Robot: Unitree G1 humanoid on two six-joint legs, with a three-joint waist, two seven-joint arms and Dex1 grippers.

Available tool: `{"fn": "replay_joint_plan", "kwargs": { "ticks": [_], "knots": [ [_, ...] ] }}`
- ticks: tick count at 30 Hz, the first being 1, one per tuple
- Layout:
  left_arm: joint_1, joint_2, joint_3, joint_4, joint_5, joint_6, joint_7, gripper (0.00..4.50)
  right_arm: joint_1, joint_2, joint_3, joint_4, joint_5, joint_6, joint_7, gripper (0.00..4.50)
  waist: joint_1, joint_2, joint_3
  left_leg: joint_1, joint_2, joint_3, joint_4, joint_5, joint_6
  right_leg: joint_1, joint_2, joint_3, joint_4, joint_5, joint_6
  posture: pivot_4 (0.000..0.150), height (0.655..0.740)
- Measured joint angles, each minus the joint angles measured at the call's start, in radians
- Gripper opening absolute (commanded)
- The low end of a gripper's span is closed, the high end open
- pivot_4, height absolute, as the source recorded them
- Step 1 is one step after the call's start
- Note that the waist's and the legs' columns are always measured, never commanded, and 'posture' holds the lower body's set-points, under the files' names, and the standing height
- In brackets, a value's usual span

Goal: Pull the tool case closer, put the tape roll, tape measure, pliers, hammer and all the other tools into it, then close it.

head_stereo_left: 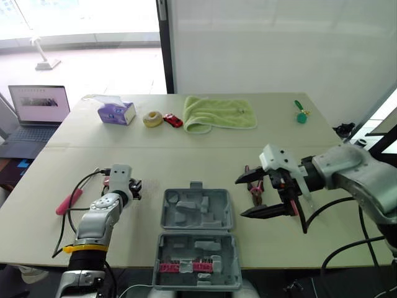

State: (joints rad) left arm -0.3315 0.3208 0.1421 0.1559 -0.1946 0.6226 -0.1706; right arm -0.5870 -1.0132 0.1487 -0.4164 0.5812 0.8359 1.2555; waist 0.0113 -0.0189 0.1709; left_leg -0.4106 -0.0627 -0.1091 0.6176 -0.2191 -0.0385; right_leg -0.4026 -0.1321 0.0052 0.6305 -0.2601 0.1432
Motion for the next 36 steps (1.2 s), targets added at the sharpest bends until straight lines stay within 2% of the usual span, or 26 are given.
{"fn": "replay_joint_plan", "kwargs": {
  "ticks": [2,12,17,19,23,27,29,33,36],
  "knots": [
    [-0.001,-0.001,0.001,0.001,-0.002,0.001,0.0,0.03,0.0,-0.009,-0.003,0.0,0.001,0.005,-0.001,4.5,0.001,0.0,0.0,0.0,0.0,0.0,0.0,0.0,0.0,0.0,0.0,0.0,0.0,0.0,0.0,0.15,0.7367],
    [-0.038,0.037,-0.013,0.002,0.037,-0.024,-0.007,0.03,0.0,-0.01,-0.006,0.0,0.002,0.011,-0.022,4.5,0.001,0.0,0.0,0.0,0.0,0.0,0.0,0.0,-0.001,0.0,0.0,0.0,0.0,0.0,0.0,0.15,0.7367],
    [-0.113,0.102,-0.066,-0.024,0.05,-0.052,-0.12,0.03,0.017,-0.01,-0.02,-0.015,0.013,0.027,-0.046,4.5,0.002,0.0,0.0,-0.001,0.0,0.0,0.0,0.0,-0.001,0.0,0.0,0.0,0.0,0.0,0.0,0.15,0.7367],
    [-0.147,0.135,-0.107,-0.048,0.035,-0.059,-0.221,0.03,0.026,-0.008,-0.026,-0.024,0.016,0.034,-0.064,4.5,0.001,0.0,0.0,-0.001,0.0,0.0,0.0,0.001,-0.001,0.0,0.0,0.0,0.0,0.0,0.0,0.15,0.7367],
    [-0.172,0.231,-0.176,-0.104,-0.06,-0.088,-0.54,0.03,0.067,0.014,-0.068,-0.066,0.035,0.052,-0.121,4.5,-0.006,0.0,0.0,-0.001,0.0,0.0,0.0,0.001,-0.001,-0.001,0.001,0.0,0.0,0.0,0.0,0.15,0.7367],
    [-0.173,0.359,-0.219,-0.069,-0.099,-0.171,-0.848,0.03,0.12,0.044,-0.1,-0.115,0.061,0.077,-0.192,4.5,-0.023,0.0,0.0,-0.001,0.001,-0.001,-0.001,0.001,-0.001,-0.001,0.002,0.0,0.001,0.0,-0.001,0.15,0.7367],
    [-0.175,0.38,-0.241,-0.034,-0.122,-0.232,-0.996,0.03,0.141,0.065,-0.105,-0.144,0.072,0.091,-0.233,4.5,-0.023,0.001,0.0,-0.001,0.001,0.0,-0.001,0.001,-0.001,-0.001,0.001,0.0,0.0,0.0,-0.001,0.15,0.7367],
    [-0.182,0.383,-0.309,0.09,-0.092,-0.339,-1.142,0.03,0.152,0.1,-0.115,-0.185,0.093,0.112,-0.299,4.5,-0.022,0.001,0.0,-0.001,0.001,-0.001,-0.001,0.001,-0.001,-0.001,0.001,0.0,0.0,0.0,-0.001,0.15,0.7367],
    [-0.229,0.37,-0.367,0.183,-0.023,-0.426,-1.181,0.03,0.165,0.12,-0.12,-0.203,0.104,0.124,-0.344,4.5,-0.018,0.0,0.0,-0.001,0.001,-0.001,0.0,0.001,-0.001,0.0,0.001,0.0,0.0,0.0,-0.001,0.15,0.7367]
  ]
}}
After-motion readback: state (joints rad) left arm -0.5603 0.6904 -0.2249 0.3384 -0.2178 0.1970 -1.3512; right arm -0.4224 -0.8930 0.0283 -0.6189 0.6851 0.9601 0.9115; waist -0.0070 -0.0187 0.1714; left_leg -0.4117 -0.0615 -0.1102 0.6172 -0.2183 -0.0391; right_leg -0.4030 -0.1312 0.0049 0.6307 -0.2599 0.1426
